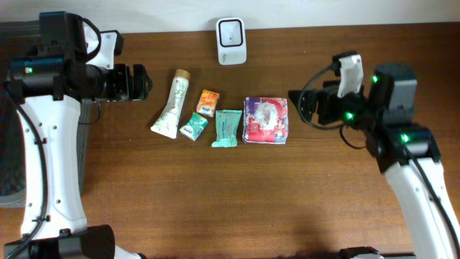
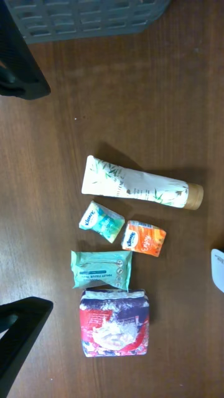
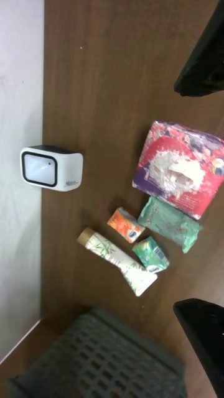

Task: Scan the item barcode

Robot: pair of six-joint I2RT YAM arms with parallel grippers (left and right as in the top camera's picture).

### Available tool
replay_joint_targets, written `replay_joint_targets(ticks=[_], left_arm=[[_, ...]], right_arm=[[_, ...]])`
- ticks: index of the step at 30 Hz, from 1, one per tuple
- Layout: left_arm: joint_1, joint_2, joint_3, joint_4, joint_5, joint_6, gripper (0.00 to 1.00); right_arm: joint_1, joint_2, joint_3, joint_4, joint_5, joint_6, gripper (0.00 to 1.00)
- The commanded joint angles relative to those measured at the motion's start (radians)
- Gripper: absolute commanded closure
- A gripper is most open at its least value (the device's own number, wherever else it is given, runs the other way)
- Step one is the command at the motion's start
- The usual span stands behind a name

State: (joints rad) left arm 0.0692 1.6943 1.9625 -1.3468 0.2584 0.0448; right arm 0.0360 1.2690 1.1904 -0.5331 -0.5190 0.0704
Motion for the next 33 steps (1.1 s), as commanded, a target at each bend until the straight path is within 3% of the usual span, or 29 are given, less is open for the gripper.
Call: replay_joint_targets(ticks=[1,4,7,17,21,25,33], left_arm=[[-0.001,0.001,0.003,-0.002,0.011,0.001,0.01],[-0.001,0.001,0.003,-0.002,0.011,0.001,0.01],[-0.001,0.001,0.003,-0.002,0.011,0.001,0.01],[-0.001,0.001,0.003,-0.002,0.011,0.001,0.01],[-0.001,0.001,0.003,-0.001,0.011,0.001,0.01],[-0.001,0.001,0.003,-0.002,0.011,0.001,0.01],[-0.001,0.001,0.003,-0.002,0.011,0.001,0.01]], right_arm=[[-0.004,0.073,0.033,-0.030,-0.092,-0.037,0.02],[-0.005,0.128,0.032,-0.048,-0.047,-0.035,0.02],[-0.005,0.219,0.032,-0.081,0.160,0.142,0.02],[-0.004,0.520,0.032,-0.093,-0.029,0.147,0.01],[-0.004,0.608,0.032,-0.104,-0.081,0.145,0.08],[-0.004,0.623,0.031,-0.115,-0.180,0.145,0.05],[-0.003,0.623,0.031,-0.122,-0.177,0.148,0.02]])
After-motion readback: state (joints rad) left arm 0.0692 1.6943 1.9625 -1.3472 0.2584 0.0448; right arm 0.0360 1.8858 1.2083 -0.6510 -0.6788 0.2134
